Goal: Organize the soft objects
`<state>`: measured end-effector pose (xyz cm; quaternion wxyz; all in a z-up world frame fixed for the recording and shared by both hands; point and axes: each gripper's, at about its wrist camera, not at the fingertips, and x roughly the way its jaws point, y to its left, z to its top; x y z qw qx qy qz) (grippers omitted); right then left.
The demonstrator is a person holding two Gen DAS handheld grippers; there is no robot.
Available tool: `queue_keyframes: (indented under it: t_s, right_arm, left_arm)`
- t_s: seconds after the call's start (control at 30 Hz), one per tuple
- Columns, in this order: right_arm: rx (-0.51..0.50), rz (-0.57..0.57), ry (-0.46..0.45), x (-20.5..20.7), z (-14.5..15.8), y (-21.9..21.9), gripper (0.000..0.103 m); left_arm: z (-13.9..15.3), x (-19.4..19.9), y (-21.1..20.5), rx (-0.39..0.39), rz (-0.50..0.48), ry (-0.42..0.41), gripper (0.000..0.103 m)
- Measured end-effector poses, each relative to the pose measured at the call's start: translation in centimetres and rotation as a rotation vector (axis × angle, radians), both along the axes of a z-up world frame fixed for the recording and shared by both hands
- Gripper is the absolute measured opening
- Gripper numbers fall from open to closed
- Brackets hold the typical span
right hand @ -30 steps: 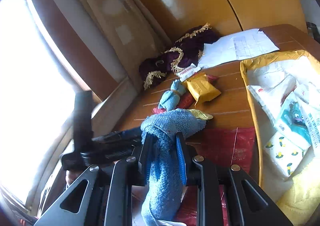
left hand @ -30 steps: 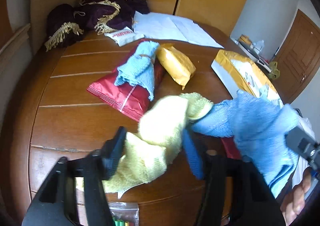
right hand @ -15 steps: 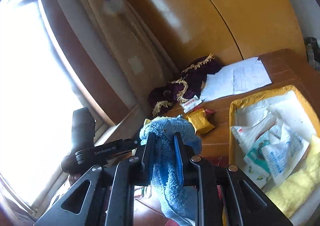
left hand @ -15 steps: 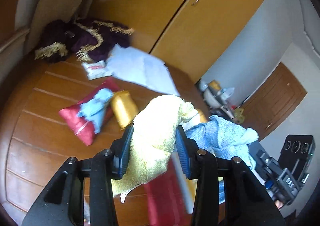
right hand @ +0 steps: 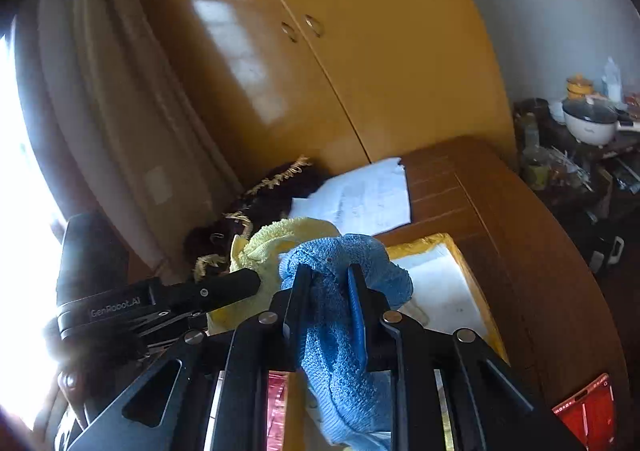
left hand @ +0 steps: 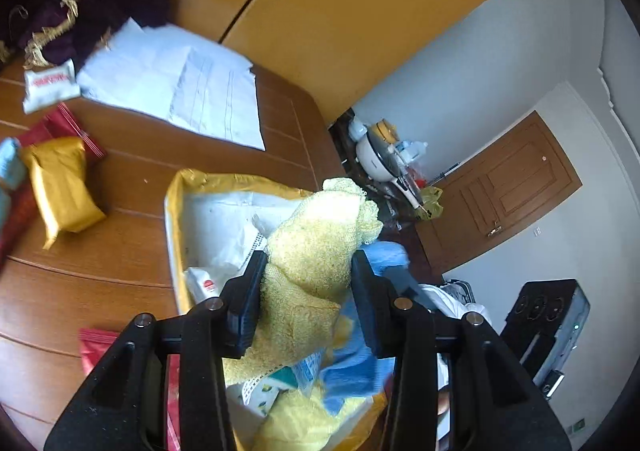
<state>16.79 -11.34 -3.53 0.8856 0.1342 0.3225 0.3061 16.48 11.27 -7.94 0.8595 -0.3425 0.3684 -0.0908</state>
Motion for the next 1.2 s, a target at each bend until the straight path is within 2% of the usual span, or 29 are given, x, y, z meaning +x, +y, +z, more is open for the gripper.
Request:
queue_keyframes:
  t_s: [0.17, 0.23, 0.33, 0.4, 0.47, 0.6, 0.67, 0.77, 0.83, 0.87, 0.97, 1.2]
  right_arm:
    - [-0.066, -0.048, 0.137, 3.4, -4.5, 0.3, 0.02]
    - [-0.063, -0.045, 0.192, 4.0, -5.9, 0.1, 0.023]
    - [-0.035, -0.064, 0.212, 3.6, -6.2, -0.5, 0.024]
    - [-0.028, -0.023, 0.231, 3.3, -6.4, 0.1, 0.025]
    - [-0.047, -0.015, 0.225, 2.7, -6.4, 0.8, 0.026]
    - [-0.065, -0.009, 0.204, 2.1, -6.0, 1.5, 0.028]
    - [-0.047, -0.009, 0.208, 2.0, -5.8, 1.2, 0.03]
    - [-0.01, -0.005, 0.189, 1.3, -5.1, 0.8, 0.054]
    - [0.01, 0.007, 0.159, 0.2, -4.3, 0.7, 0.055]
    - [0.016, 0.016, 0.144, -0.4, -3.9, 0.8, 0.056]
    - [0.034, 0.037, 0.101, -2.5, -2.9, 1.3, 0.066]
    - [0.085, 0.129, 0.053, -8.0, -2.0, 3.6, 0.068]
  left_arm:
    - [-3.1, 2.2, -0.5, -0.004, 0.018, 0.092, 0.04]
    - [-3.9, 2.4, -0.8, 0.006, 0.03, 0.12, 0.04]
    - [-4.4, 2.1, -0.6, -0.012, 0.033, 0.124, 0.04]
    - [-4.1, 1.6, -0.7, 0.01, 0.044, 0.116, 0.04]
    - [-4.2, 1.2, -0.8, 0.035, 0.052, 0.112, 0.04]
    - [-4.1, 0.9, -0.7, 0.037, 0.048, 0.096, 0.041]
    - [-4.0, 0.9, -0.7, 0.026, 0.042, 0.084, 0.047]
    - [-3.0, 0.2, -0.7, 0.007, 0.029, 0.048, 0.059]
    - [-1.8, -0.8, -0.8, 0.008, 0.017, -0.002, 0.067]
    - [-1.1, -1.3, -0.9, 0.024, 0.019, -0.027, 0.073]
    - [0.5, -3.7, -1.0, 0.09, 0.032, -0.078, 0.074]
    - [1.6, -12.0, 1.3, 0.231, 0.157, -0.139, 0.074]
